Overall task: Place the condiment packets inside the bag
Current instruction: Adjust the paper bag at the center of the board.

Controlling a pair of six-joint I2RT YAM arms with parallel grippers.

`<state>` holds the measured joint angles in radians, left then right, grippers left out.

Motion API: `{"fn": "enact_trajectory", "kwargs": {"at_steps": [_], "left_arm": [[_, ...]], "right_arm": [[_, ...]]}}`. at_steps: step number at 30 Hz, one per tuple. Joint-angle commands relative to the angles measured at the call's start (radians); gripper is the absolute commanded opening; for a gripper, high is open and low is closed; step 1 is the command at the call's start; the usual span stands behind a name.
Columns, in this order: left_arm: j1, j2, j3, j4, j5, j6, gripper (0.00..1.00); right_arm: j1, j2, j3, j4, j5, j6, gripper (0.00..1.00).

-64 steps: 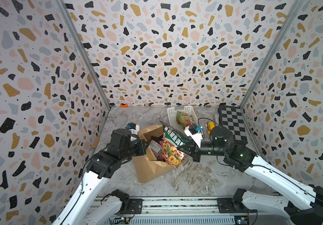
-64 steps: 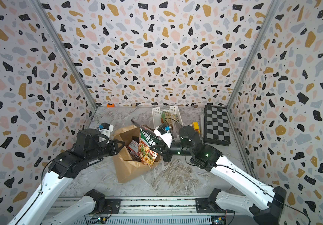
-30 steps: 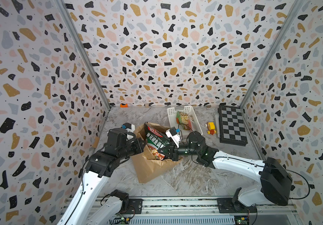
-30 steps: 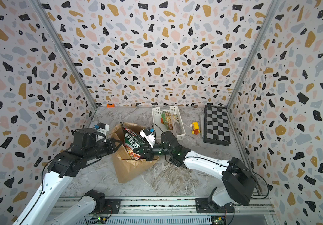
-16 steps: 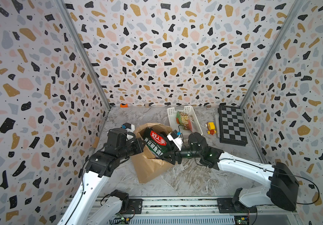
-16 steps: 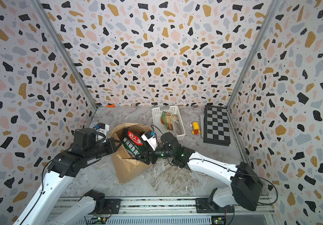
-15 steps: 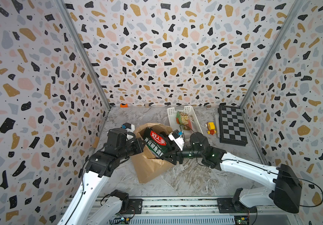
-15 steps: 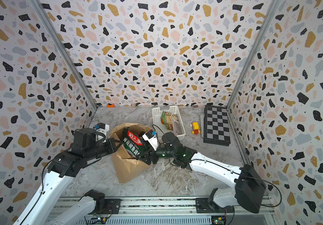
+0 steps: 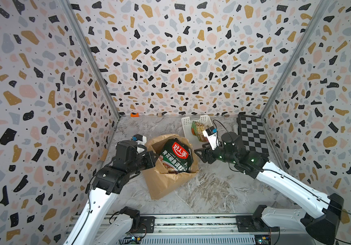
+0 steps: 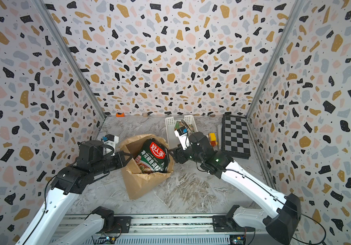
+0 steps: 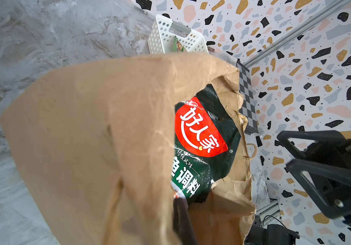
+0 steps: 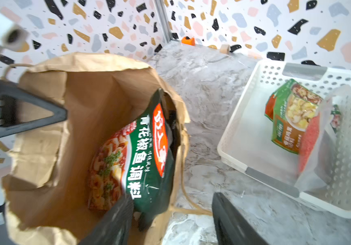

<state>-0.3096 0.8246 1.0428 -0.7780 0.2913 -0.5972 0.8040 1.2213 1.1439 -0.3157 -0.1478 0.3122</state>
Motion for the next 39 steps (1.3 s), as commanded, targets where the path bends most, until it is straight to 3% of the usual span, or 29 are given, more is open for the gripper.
{"fn": "enact_trajectory", "kwargs": {"at_steps": [1,6,12,14,18,23,27,34,36,39], "left_arm": [[0.004,-0.015,-0.002,0.045,0.023,0.031,0.00],[0.005,-0.006,0.003,0.042,0.032,0.037,0.00],[0.006,-0.007,0.018,0.016,0.025,0.055,0.00],[0.007,-0.003,0.032,0.014,0.021,0.057,0.00],[0.013,0.075,0.200,-0.087,0.003,0.100,0.00],[0.032,0.159,0.311,-0.170,-0.040,0.158,0.00],[0.067,0.168,0.254,-0.158,-0.029,0.150,0.00],[0.084,0.151,0.199,-0.146,-0.078,0.168,0.00],[0.087,0.166,0.189,-0.137,-0.054,0.171,0.08],[0.089,0.195,0.202,-0.140,-0.009,0.177,0.29]], "right_arm": [[0.003,0.065,0.060,-0.090,-0.029,-0.013,0.61],[0.001,0.135,0.074,-0.068,-0.083,-0.020,0.52],[-0.013,0.148,0.081,-0.073,-0.055,-0.033,0.02],[-0.018,0.141,0.102,-0.084,-0.074,-0.042,0.00],[-0.019,0.136,0.301,-0.213,-0.119,-0.090,0.00],[-0.019,0.152,0.478,-0.273,-0.304,-0.038,0.00],[-0.019,0.176,0.444,-0.223,-0.367,0.024,0.00],[-0.019,0.197,0.316,-0.189,-0.288,0.038,0.00],[-0.022,0.196,0.306,-0.191,-0.256,0.032,0.00],[-0.035,0.200,0.319,-0.196,-0.239,0.030,0.00]]}}
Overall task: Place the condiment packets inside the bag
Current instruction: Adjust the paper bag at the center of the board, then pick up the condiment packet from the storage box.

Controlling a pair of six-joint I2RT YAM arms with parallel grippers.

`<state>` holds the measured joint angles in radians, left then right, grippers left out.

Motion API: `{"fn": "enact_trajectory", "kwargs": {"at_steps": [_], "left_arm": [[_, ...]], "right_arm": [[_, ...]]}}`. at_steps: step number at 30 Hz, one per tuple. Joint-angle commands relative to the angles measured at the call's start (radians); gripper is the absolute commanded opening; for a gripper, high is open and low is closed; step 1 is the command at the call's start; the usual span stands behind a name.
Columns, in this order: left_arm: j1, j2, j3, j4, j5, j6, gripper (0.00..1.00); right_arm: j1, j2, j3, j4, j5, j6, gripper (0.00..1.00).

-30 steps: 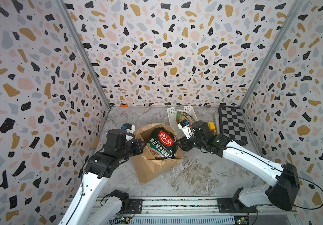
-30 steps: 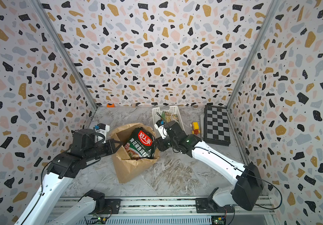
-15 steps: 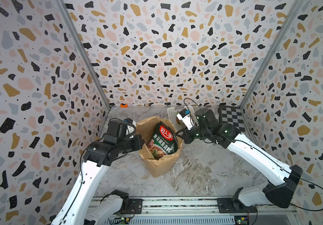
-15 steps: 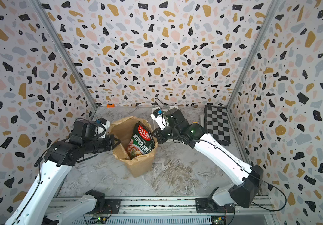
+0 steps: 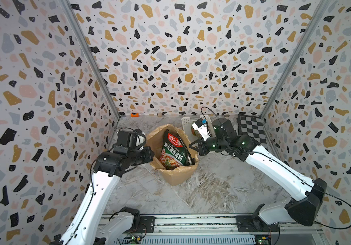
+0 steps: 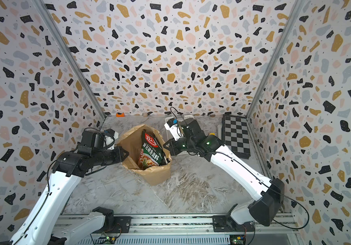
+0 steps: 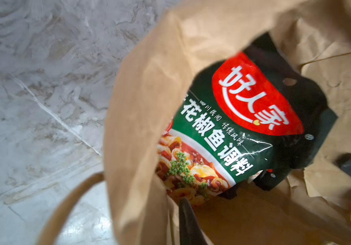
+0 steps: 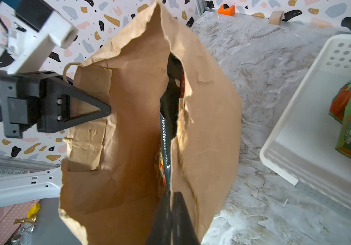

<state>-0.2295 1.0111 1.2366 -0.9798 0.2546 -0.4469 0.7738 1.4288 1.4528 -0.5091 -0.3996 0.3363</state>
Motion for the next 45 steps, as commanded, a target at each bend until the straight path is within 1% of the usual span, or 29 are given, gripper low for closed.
{"fn": "enact_trajectory", "kwargs": {"at_steps": [1,2,3,4,7,9,11,13,17,20,23,26,30,32,34,35,36,38,39,40,45], "left_arm": [[0.009,0.014,0.014,0.057,0.030,0.030,0.35],[0.009,0.016,0.019,0.053,0.028,0.034,0.38],[0.009,0.012,0.020,0.050,0.024,0.036,0.40],[0.009,0.005,0.017,0.050,0.021,0.038,0.41],[0.009,-0.005,-0.012,0.059,0.030,0.038,0.41],[0.009,0.000,-0.034,0.067,0.042,0.041,0.40],[0.009,0.014,-0.044,0.072,0.065,0.042,0.40],[0.009,0.021,-0.048,0.083,0.092,0.042,0.41],[0.009,0.018,-0.038,0.118,0.103,0.025,0.46],[0.009,0.032,-0.027,0.150,0.105,0.007,0.46],[0.009,0.051,-0.030,0.175,0.108,-0.005,0.42],[0.009,0.064,-0.042,0.189,0.109,-0.007,0.37],[0.009,0.059,-0.054,0.180,0.106,0.004,0.24],[0.010,0.050,-0.059,0.173,0.106,0.006,0.17],[0.010,0.037,-0.064,0.169,0.108,0.005,0.10],[0.010,0.031,-0.067,0.165,0.109,0.006,0.08],[0.010,0.022,-0.069,0.161,0.112,0.007,0.05],[0.010,0.011,-0.074,0.155,0.117,0.005,0.00],[0.010,0.007,-0.076,0.152,0.118,0.007,0.00],[0.010,-0.001,-0.079,0.149,0.120,0.007,0.00],[0.010,-0.021,-0.094,0.152,0.123,0.005,0.00]], "right_arm": [[-0.009,-0.002,0.019,-0.006,0.016,0.004,0.00],[-0.014,0.003,0.026,-0.014,0.021,0.002,0.00],[-0.018,0.011,0.035,-0.025,0.030,-0.005,0.08],[-0.022,0.016,0.043,-0.040,0.045,-0.019,0.12],[-0.045,0.019,0.064,-0.063,0.110,-0.054,0.30],[-0.068,0.010,0.074,-0.072,0.150,-0.072,0.45],[-0.089,-0.003,0.091,-0.086,0.202,-0.094,0.57],[-0.112,-0.023,0.094,-0.089,0.255,-0.111,0.66],[-0.204,-0.020,0.084,-0.089,0.333,-0.118,0.68],[-0.273,0.078,0.096,-0.093,0.346,-0.144,0.68],[-0.300,0.201,0.136,-0.102,0.338,-0.165,0.69],[-0.303,0.305,0.173,-0.102,0.298,-0.166,0.69],[-0.305,0.397,0.194,-0.095,0.259,-0.156,0.69],[-0.305,0.425,0.198,-0.094,0.290,-0.154,0.68],[-0.305,0.435,0.194,-0.095,0.352,-0.154,0.62],[-0.306,0.432,0.190,-0.095,0.388,-0.156,0.54],[-0.305,0.425,0.186,-0.094,0.410,-0.160,0.44],[-0.305,0.396,0.174,-0.087,0.440,-0.166,0.18],[-0.305,0.374,0.166,-0.082,0.447,-0.170,0.04],[-0.305,0.350,0.158,-0.076,0.454,-0.174,0.00],[-0.289,0.185,0.150,-0.093,0.458,-0.207,0.00]]}}
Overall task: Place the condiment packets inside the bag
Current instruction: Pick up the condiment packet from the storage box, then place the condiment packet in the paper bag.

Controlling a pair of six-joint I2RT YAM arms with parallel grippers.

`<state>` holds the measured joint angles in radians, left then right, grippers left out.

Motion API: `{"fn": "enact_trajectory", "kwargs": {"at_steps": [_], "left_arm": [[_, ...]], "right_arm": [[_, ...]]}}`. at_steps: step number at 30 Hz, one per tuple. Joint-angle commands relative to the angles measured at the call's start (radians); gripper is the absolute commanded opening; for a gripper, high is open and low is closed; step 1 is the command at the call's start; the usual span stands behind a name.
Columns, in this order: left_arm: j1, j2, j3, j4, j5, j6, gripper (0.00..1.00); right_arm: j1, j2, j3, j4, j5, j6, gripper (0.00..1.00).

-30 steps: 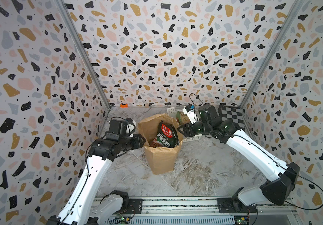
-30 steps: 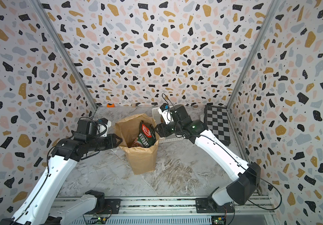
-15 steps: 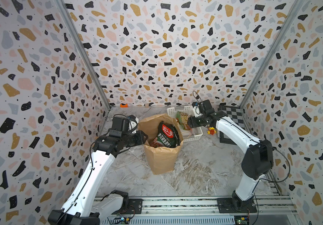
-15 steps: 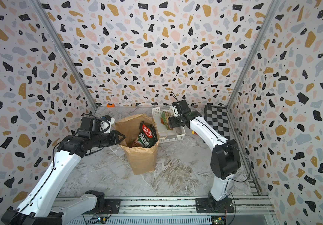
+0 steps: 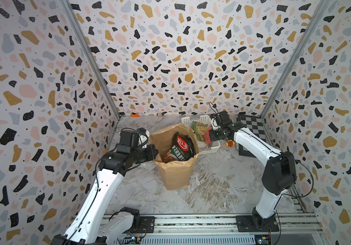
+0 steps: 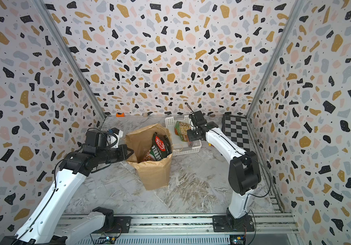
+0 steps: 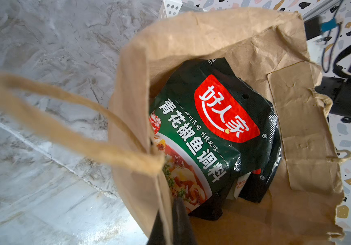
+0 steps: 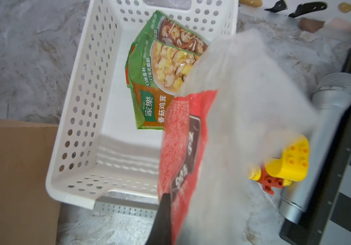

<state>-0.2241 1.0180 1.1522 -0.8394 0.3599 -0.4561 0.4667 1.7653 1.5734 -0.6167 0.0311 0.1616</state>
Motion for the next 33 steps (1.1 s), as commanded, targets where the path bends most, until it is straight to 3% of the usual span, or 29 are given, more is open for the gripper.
{"fn": "enact_trajectory", "kwargs": {"at_steps": [1,5,9,17,24,33], "left_arm": [[0.005,-0.029,-0.012,0.013,0.018,0.013,0.00],[0.004,-0.031,-0.018,0.025,0.026,0.004,0.00],[0.005,-0.027,-0.019,0.032,0.031,0.002,0.00],[0.005,-0.025,-0.026,0.042,0.045,-0.003,0.00],[0.005,-0.028,-0.022,0.037,0.045,0.005,0.00],[0.004,-0.033,-0.024,0.037,0.051,0.010,0.00]], "right_arm": [[0.027,-0.187,0.040,-0.004,0.025,-0.040,0.00],[0.085,-0.305,0.119,-0.073,0.002,-0.070,0.00],[0.161,-0.377,0.211,-0.102,-0.100,-0.081,0.00],[0.334,-0.340,0.424,-0.129,-0.287,-0.104,0.00],[0.418,-0.270,0.386,-0.051,-0.491,-0.061,0.00],[0.467,-0.203,0.250,0.030,-0.499,-0.015,0.00]]}}
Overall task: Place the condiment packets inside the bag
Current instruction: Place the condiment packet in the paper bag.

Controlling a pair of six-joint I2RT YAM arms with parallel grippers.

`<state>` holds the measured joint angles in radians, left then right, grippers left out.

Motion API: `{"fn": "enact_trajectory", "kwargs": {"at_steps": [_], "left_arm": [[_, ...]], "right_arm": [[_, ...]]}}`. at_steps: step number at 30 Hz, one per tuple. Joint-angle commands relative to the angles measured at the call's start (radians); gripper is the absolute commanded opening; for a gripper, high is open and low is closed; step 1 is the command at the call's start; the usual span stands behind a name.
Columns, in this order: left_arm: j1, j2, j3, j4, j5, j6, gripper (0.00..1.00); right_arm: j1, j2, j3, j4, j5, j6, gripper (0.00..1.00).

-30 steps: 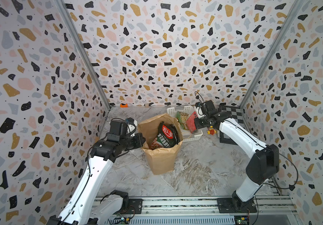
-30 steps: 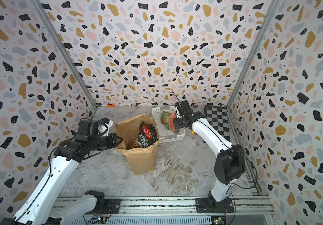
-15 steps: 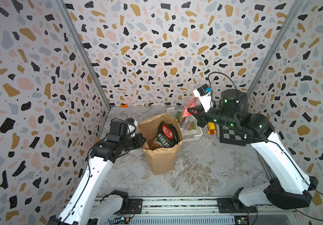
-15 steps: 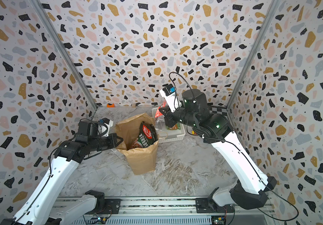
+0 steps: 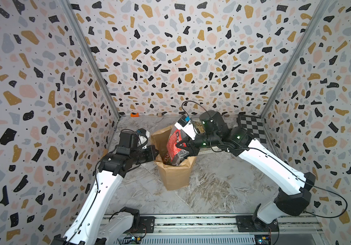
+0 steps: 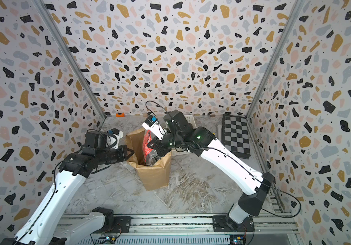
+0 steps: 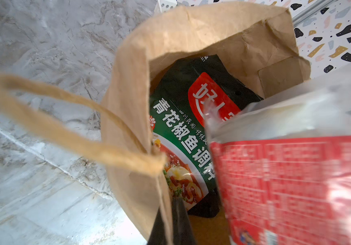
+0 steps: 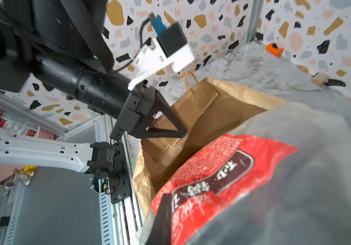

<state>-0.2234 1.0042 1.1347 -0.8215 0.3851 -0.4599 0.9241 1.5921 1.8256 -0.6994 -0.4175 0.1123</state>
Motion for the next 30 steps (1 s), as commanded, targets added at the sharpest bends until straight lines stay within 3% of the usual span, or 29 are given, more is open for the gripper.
{"fn": "enact_trajectory", "kwargs": {"at_steps": [1,10,13,17,20,22,26,30], "left_arm": [[0.004,-0.019,-0.008,0.020,0.025,0.013,0.00],[0.004,-0.023,-0.013,0.022,0.021,0.018,0.00],[0.004,-0.026,-0.015,0.021,0.018,0.019,0.00],[0.004,-0.026,-0.016,0.019,0.020,0.021,0.00],[0.004,-0.024,-0.017,0.020,0.017,0.021,0.00],[0.004,-0.025,-0.018,0.022,0.014,0.019,0.00],[0.004,-0.031,-0.018,0.018,0.005,0.019,0.00],[0.004,-0.050,-0.013,-0.010,-0.057,0.035,0.00]], "right_arm": [[0.016,-0.019,-0.017,0.126,-0.064,0.048,0.00],[0.049,0.081,-0.037,0.173,-0.155,0.124,0.00],[0.051,0.102,-0.057,0.153,-0.125,0.132,0.01],[0.051,0.100,-0.035,0.034,0.060,0.114,0.21],[0.050,0.063,-0.036,0.006,0.129,0.091,0.37],[0.051,0.014,-0.041,-0.001,0.158,0.063,0.43],[0.031,-0.116,-0.072,-0.001,0.330,0.014,0.55],[-0.082,-0.231,-0.146,0.042,0.459,0.008,0.65]]}}
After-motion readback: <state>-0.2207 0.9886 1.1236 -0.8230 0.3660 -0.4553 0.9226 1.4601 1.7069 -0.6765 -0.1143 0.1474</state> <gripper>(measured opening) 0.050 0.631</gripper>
